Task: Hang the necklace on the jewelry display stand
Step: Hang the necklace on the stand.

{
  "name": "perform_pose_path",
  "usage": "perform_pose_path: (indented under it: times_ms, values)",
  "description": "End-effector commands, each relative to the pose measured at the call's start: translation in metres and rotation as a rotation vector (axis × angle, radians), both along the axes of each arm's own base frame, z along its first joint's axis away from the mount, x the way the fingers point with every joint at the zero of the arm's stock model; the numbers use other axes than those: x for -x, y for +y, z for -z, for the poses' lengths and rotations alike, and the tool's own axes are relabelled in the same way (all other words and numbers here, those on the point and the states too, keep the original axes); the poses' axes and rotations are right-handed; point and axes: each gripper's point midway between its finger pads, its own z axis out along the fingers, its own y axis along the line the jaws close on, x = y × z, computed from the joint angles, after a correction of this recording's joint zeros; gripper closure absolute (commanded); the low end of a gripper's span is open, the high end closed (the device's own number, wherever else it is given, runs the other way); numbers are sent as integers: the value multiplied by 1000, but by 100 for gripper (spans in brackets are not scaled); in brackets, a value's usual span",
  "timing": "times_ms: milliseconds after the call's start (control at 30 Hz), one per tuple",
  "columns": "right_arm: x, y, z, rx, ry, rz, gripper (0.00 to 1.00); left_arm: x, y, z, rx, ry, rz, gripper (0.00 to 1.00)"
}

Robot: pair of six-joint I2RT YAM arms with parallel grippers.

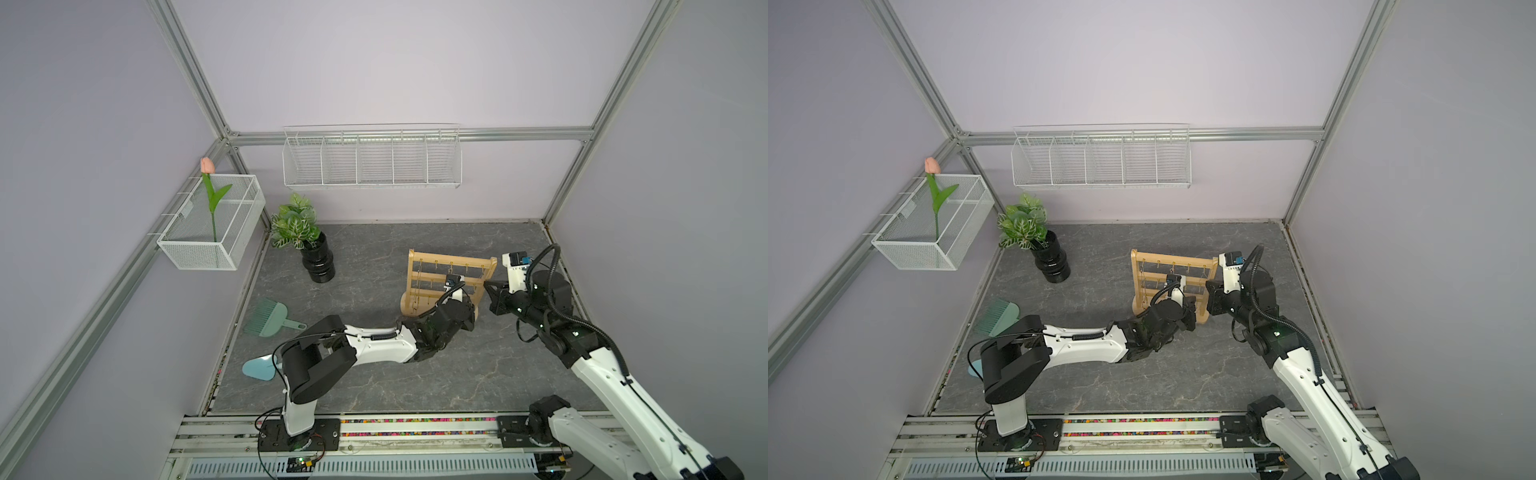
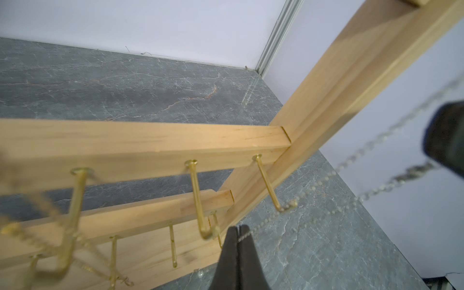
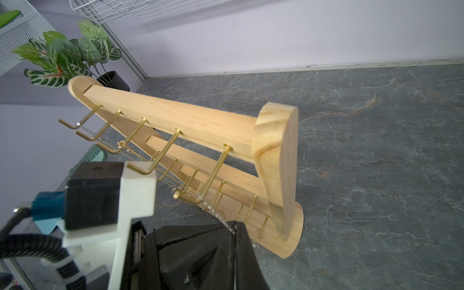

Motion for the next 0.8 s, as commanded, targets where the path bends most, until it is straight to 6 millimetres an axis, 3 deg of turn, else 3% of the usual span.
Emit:
perform_pose_path:
  times_ms: [0, 767]
  values:
    - [0, 0, 12, 6, 21, -5, 93, -8, 2, -2, -20, -10, -61, 100]
    - [-10, -6, 25, 27, 21, 43, 93, -15, -5, 9, -48, -17, -78, 100]
